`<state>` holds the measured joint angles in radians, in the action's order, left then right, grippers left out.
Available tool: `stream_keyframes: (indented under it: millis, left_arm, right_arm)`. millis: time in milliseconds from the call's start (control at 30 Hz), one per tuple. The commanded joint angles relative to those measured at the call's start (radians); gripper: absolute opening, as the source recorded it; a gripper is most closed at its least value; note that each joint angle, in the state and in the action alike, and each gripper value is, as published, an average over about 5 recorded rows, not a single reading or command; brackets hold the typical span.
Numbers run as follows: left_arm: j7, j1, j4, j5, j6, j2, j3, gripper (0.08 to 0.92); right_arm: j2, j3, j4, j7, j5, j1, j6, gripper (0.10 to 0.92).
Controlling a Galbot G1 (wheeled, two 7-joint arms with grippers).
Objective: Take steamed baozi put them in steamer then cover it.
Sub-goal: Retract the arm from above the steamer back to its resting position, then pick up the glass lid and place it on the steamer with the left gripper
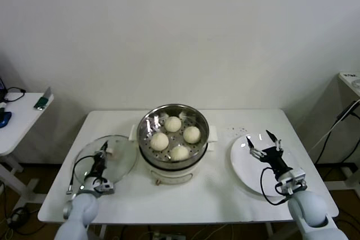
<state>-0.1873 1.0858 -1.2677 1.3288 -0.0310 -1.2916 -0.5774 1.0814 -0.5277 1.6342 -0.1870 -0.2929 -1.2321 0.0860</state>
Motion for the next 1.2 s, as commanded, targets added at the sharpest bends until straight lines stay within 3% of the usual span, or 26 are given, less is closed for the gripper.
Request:
stream_keyframes:
  millis: [33, 400, 633, 900, 1200]
  left_arm:
    - [0.001, 0.097, -0.192, -0.096, 0.055, 0.061, -0.003, 0.151]
    - [-0.008, 0.323, -0.574, -0.118, 0.32, 0.149, -0.049, 0.151]
    - [0.007, 0.417, -0.746, -0.134, 0.48, 0.231, -0.044, 0.151]
    - [0.052, 0.365, -0.87, -0.221, 0.576, 0.346, 0.065, 0.151]
    - [0.151, 0.215, -0.915, -0.284, 0.715, 0.509, 0.311, 0.151]
  right_arm:
    - [-0.008, -0.001, -0.003, 0.0, -0.001, 0.003, 0.001, 0.823]
    - [-0.017, 0.006, -0.012, 0.0, -0.003, 0.017, 0.002, 0.823]
    - [-0.037, 0.033, -0.016, 0.0, -0.003, 0.034, -0.001, 0.823]
    - [-0.041, 0.077, -0.048, 0.001, 0.002, 0.071, 0.0, 0.823]
    - [-0.034, 0.101, -0.092, -0.004, 0.014, 0.109, 0.002, 0.823]
